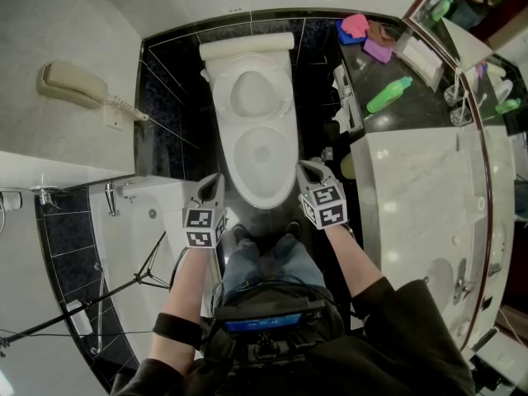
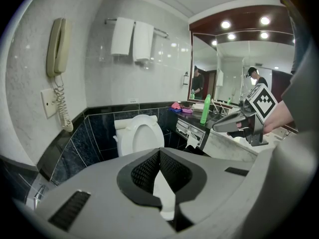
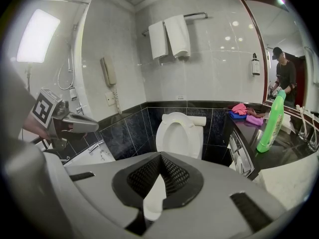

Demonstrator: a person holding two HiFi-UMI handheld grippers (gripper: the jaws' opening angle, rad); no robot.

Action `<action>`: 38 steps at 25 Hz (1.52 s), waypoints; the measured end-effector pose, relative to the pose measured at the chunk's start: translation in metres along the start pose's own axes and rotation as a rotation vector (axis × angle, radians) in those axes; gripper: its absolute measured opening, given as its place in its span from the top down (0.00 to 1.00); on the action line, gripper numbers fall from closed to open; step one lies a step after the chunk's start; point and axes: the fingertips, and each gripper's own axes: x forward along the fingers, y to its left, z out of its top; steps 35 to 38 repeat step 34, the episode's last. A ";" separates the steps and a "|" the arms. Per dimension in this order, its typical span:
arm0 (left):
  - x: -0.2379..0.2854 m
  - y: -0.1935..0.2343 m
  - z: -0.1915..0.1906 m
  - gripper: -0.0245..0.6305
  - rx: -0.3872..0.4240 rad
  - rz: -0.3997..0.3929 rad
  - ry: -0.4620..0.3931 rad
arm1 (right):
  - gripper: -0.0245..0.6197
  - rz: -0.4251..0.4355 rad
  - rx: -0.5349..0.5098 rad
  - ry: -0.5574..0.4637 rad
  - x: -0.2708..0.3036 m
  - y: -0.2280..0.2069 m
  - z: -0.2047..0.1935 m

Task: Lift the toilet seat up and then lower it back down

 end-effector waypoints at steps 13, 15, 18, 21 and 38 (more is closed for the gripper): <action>-0.004 0.005 0.005 0.95 -0.021 0.009 -0.007 | 0.96 0.001 -0.006 -0.007 -0.001 0.001 0.005; -0.004 0.006 0.006 0.95 -0.025 0.011 -0.010 | 0.96 0.003 -0.004 -0.010 -0.001 0.002 0.006; -0.006 0.006 0.007 0.95 -0.025 0.013 -0.013 | 0.96 0.005 0.004 -0.012 -0.001 0.003 0.008; -0.009 0.006 0.008 0.95 -0.026 0.012 -0.017 | 0.96 0.002 -0.001 -0.009 -0.002 0.003 0.006; -0.018 0.009 0.010 0.95 -0.019 0.014 -0.022 | 0.96 0.013 -0.012 -0.013 -0.006 0.014 0.013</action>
